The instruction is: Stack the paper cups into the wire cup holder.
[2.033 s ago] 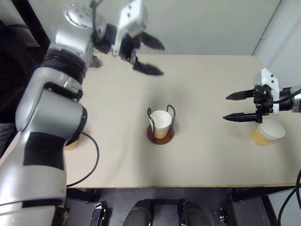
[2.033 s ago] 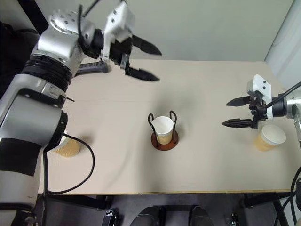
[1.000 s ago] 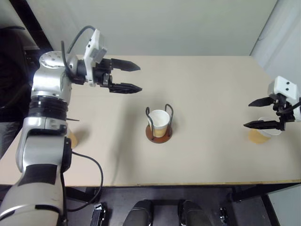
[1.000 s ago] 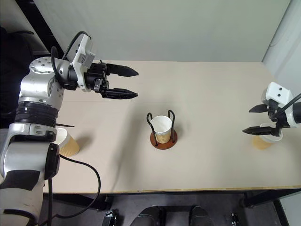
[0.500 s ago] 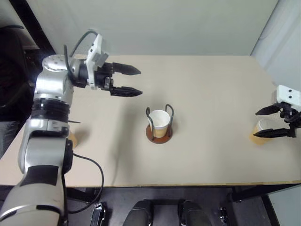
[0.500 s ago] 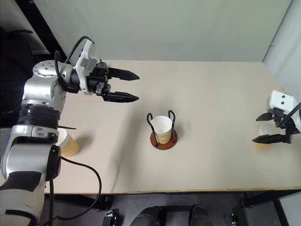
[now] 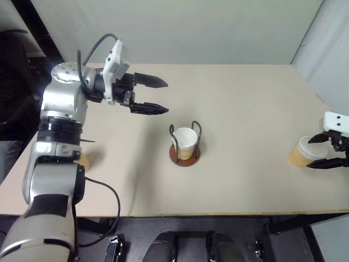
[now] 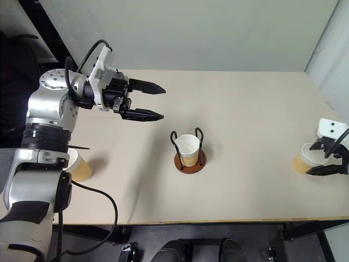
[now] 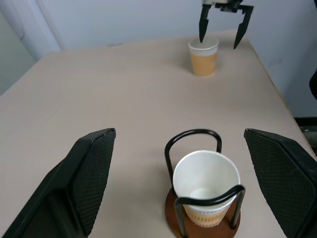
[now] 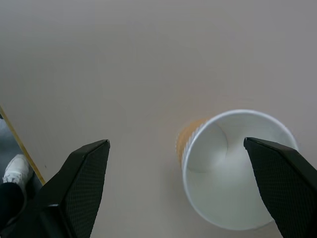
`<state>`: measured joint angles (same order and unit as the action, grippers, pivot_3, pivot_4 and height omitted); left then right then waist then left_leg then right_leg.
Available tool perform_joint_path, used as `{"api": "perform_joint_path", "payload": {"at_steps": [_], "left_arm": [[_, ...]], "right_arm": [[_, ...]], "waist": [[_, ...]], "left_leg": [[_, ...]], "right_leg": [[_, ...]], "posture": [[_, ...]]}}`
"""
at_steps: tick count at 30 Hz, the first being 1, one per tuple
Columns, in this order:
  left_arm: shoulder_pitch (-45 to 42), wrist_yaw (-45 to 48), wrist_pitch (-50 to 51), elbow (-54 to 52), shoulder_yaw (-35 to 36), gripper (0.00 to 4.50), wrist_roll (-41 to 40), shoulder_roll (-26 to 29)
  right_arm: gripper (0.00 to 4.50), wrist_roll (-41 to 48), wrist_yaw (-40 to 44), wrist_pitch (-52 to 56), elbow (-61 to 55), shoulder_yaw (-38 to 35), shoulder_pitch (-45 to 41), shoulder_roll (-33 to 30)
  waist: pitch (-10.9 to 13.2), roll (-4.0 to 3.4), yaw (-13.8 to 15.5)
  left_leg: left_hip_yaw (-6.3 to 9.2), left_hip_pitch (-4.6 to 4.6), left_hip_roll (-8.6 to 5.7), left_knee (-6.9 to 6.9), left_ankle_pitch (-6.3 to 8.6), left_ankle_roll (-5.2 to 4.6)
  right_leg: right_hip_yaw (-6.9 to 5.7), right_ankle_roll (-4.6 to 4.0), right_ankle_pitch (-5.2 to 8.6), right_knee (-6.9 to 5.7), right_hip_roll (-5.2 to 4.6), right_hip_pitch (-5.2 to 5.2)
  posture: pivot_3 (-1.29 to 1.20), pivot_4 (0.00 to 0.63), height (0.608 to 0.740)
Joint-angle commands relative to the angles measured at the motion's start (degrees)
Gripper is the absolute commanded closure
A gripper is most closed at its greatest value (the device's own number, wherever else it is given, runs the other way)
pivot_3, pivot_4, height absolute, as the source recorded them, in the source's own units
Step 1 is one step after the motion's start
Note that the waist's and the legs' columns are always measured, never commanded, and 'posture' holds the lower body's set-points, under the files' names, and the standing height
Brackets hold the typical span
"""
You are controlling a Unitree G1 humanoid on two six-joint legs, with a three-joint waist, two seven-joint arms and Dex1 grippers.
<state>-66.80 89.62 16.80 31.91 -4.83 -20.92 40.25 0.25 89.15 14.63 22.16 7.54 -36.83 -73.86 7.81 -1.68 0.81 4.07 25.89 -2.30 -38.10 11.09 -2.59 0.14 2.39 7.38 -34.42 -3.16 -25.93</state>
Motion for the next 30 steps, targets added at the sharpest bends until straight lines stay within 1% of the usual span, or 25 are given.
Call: {"api": "perform_joint_path", "payload": {"at_steps": [1, 5, 10, 16, 23, 26, 30], "left_arm": [[-0.8, -0.4, 1.4, -2.5, 1.9, 0.06, -0.9, 0.1], [-1.2, 0.0, 2.5, -2.6, 1.7, 0.06, -0.8, 0.0], [-1.0, 0.4, 2.5, -2.3, 1.9, 0.06, -0.6, 0.3], [-0.6, 0.7, 2.8, -2.5, 2.1, 0.06, -0.7, 0.8], [0.0, 1.1, 3.0, -3.4, 2.1, 0.06, -1.0, 1.5], [0.8, -0.7, 2.1, -4.1, 2.4, 0.00, -0.5, 1.2], [3.3, -1.7, 1.7, -5.0, 2.8, 0.00, -0.7, 1.1]], "right_arm": [[0.00, -2.0, -0.1, -2.4, 0.7, 0.1, -0.4, -1.0], [0.00, -6.6, -2.1, -7.6, 5.5, 2.7, -3.0, 0.6], [0.00, -10.3, -2.9, -11.7, 10.9, 4.9, -6.8, 3.2], [0.00, -12.7, -3.1, -14.3, 14.1, 6.3, -9.7, 6.7], [0.00, -14.0, -2.9, -16.2, 15.7, 7.0, -11.0, 8.6], [0.57, -14.3, -3.0, -16.4, 15.8, 7.0, -11.0, 9.4], [2.02, -14.3, -2.9, -16.1, 15.2, 6.8, -11.0, 10.1]], "waist": [[0.0, 0.00, 0.0], [0.0, 0.00, 0.0], [0.0, 0.00, -0.2], [0.0, -0.01, -0.2], [0.0, -0.01, -0.1], [0.0, -0.01, -0.2], [0.0, -0.03, -0.2]], "left_leg": [[0.00, -0.01, 0.00, 0.00, 0.00, 0.00], [0.01, -0.03, 0.00, -0.01, 0.00, 0.00], [-0.01, -0.05, 0.03, 0.00, -0.01, -0.02], [0.00, -0.04, 0.02, 0.01, -0.01, -0.02], [0.02, -0.01, 0.02, 0.08, 0.00, -0.01], [0.02, -0.01, 0.02, 0.08, 0.01, 0.00], [0.01, -0.03, 0.03, 0.10, 0.02, 0.01]], "right_leg": [[0.00, 0.00, 0.00, 0.00, 0.00, 0.00], [0.00, -0.07, -0.07, 0.00, 0.00, 0.03], [0.00, -0.11, -0.20, 0.06, 0.00, 0.03], [0.00, -0.14, -0.22, 0.10, 0.00, 0.03], [-0.01, -0.17, -0.23, 0.19, -0.01, 0.03], [-0.01, -0.20, -0.25, 0.21, -0.01, 0.03], [-0.01, -0.24, -0.28, 0.23, -0.01, 0.03]], "posture": [[0.00, 0.150, 0.740], [0.00, 0.150, 0.740], [0.00, 0.150, 0.740], [0.00, 0.150, 0.740], [0.00, 0.150, 0.740], [0.00, 0.150, 0.740], [0.00, 0.150, 0.740]]}}
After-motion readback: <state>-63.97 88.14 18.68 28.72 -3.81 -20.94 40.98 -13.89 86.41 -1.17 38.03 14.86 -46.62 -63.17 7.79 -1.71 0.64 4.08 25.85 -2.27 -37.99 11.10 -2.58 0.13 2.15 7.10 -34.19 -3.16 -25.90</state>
